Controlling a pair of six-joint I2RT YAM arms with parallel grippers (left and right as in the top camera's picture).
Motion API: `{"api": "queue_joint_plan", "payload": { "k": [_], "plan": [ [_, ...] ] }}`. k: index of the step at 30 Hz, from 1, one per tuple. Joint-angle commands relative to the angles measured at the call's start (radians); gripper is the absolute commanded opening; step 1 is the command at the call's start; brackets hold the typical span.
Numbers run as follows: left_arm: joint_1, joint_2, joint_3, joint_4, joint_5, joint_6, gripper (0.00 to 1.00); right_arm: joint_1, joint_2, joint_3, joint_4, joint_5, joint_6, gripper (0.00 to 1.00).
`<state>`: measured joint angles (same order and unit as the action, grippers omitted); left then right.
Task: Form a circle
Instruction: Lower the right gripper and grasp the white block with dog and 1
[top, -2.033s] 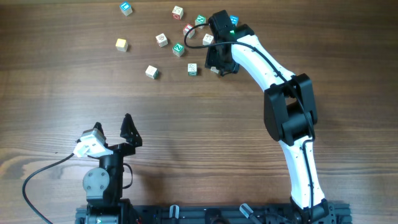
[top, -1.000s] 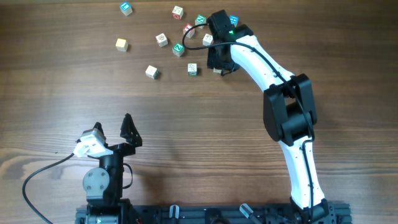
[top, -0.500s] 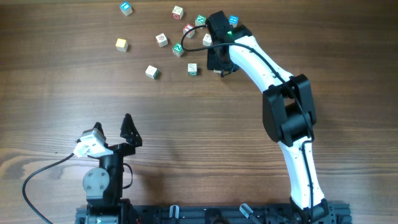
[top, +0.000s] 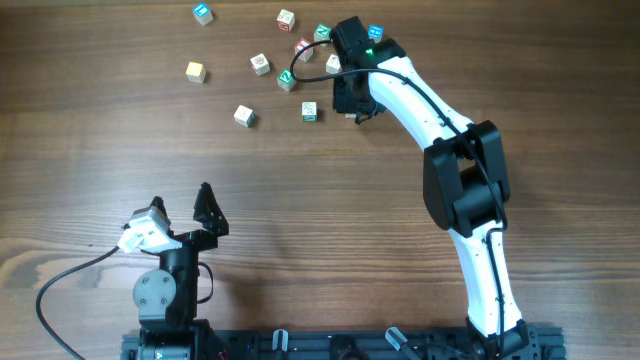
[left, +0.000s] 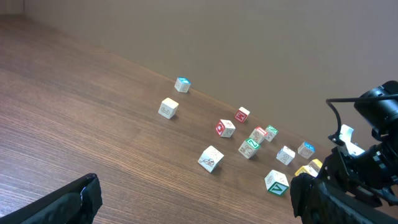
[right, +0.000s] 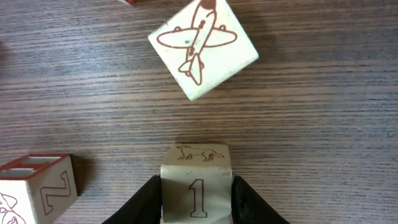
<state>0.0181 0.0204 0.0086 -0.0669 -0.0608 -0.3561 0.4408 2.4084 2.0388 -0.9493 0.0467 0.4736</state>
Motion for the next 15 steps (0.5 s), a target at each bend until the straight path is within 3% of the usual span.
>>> {"api": "queue_joint_plan", "payload": {
  "k": [1,11,15],
  "plan": [
    [-0.006,-0.004,-0.003,-0.002,0.004,0.012,1.0,0.005,-0.045,0.024,-0.019,0.02,0.0,0.36],
    [-0.006,-0.004,-0.003,-0.002,0.004,0.012,1.0,0.005,-0.11,0.025,-0.059,0.013,-0.081,0.28],
    [-0.006,-0.004,-0.003,-0.002,0.004,0.012,1.0,0.01,-0.114,0.025,-0.107,-0.204,-0.159,0.29]
  ]
}}
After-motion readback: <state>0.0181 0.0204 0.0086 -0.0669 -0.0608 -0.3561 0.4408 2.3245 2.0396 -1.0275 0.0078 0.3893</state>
